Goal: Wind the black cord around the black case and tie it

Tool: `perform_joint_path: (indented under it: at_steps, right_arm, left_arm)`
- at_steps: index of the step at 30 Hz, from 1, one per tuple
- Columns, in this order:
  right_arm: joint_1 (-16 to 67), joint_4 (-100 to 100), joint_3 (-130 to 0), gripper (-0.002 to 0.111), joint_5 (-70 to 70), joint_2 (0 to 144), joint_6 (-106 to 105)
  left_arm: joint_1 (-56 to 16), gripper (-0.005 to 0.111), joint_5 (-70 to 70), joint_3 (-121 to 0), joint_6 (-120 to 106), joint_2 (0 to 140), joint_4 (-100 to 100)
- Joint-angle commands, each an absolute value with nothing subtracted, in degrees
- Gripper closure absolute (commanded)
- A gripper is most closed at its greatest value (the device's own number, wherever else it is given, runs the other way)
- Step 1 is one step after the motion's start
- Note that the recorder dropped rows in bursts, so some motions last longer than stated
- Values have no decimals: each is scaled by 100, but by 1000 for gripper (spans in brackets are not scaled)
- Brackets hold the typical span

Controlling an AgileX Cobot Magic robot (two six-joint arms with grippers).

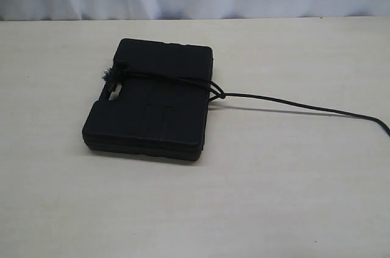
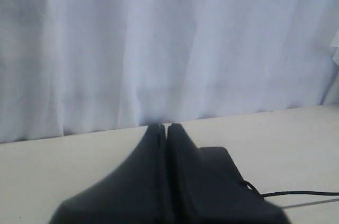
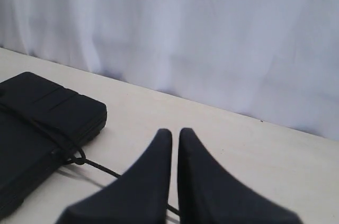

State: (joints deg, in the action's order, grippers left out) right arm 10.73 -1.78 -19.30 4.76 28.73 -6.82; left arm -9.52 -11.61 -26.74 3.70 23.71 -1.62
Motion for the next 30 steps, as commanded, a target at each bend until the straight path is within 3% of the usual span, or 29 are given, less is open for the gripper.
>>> perform_joint_path:
  at_steps: [1,12,20,22,26,30]
  right_arm:
    - [1086,-223,-1576,104,312,2432,-709]
    - [1086,-223,-1206,104,-65,2081,-709]
    - [1086,-223,0,104,-144,511,-709]
    - [1086,-223,0,104,412,136,-709]
    - [1039,-223,0,104,861,0,-709]
    - [805,-223,0,104,891,0,-709]
  left_arm:
    - [-1001,107,-1012,-2639,412,2297,-208]
    - [-1001,107,-898,-2429,412,2238,-228]
    - [-1001,107,120,-303,412,711,-228]
    - [-1001,107,109,0,412,239,-228]
    - [-1001,107,-1809,0,415,0,-217]
    - [-1001,107,-1745,0,415,0,-217]
